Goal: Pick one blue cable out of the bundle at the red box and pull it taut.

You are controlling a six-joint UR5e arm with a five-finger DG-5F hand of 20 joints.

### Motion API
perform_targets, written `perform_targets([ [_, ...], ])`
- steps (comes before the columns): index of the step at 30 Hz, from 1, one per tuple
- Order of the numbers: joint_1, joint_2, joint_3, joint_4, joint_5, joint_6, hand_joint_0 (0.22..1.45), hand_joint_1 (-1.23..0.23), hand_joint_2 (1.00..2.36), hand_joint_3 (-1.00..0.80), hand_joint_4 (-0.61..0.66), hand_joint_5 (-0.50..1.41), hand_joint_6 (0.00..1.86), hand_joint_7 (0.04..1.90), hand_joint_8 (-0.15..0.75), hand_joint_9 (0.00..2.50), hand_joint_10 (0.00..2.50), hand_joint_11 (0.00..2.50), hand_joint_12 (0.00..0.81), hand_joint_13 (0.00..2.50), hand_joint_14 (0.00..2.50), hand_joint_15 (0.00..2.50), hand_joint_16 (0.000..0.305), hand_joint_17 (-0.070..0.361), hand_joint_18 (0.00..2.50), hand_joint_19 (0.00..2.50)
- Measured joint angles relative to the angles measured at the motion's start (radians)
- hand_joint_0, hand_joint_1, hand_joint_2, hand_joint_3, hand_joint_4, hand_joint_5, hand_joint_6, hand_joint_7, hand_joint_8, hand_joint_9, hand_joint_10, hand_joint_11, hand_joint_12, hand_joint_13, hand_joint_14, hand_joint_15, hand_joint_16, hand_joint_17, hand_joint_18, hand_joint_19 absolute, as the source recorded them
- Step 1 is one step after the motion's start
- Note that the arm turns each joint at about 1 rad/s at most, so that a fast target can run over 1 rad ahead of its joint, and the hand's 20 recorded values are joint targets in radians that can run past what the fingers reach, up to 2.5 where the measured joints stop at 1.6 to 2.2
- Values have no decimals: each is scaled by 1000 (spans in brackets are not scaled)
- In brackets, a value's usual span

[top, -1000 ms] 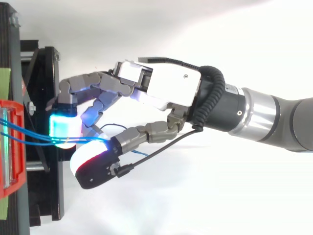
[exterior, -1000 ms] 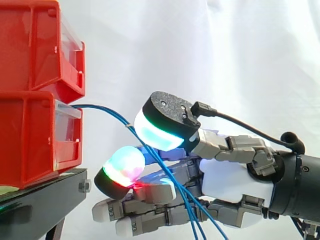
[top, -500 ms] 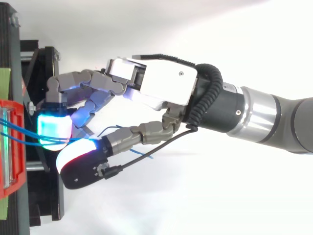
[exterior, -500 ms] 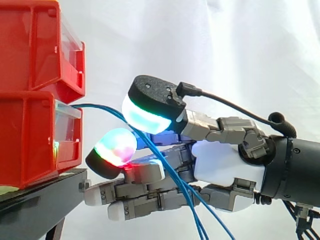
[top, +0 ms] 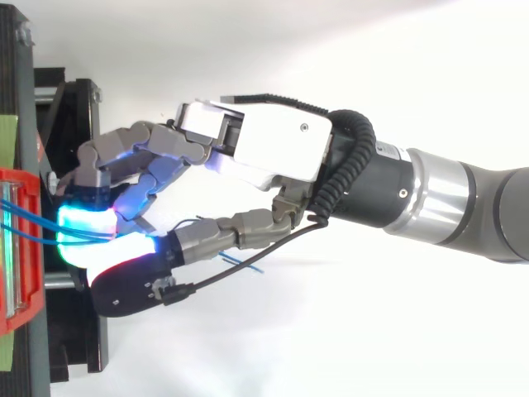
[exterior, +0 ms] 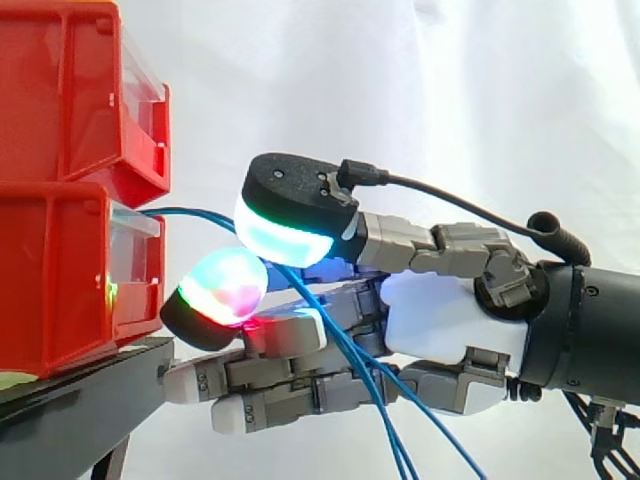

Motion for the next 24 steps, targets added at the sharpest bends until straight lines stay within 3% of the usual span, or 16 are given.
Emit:
perform_targets([
  [13,0,3,6,-2,-3,4,557,-679,1013,-305,222,-118,631,1197,340,934,0,1629,440,511,8,288,62,139,475,342],
  [24,-6,10,5,-34,-5,9,551,-679,1012,-319,260,-98,531,1296,348,925,7,1430,438,508,8,289,62,139,470,351],
])
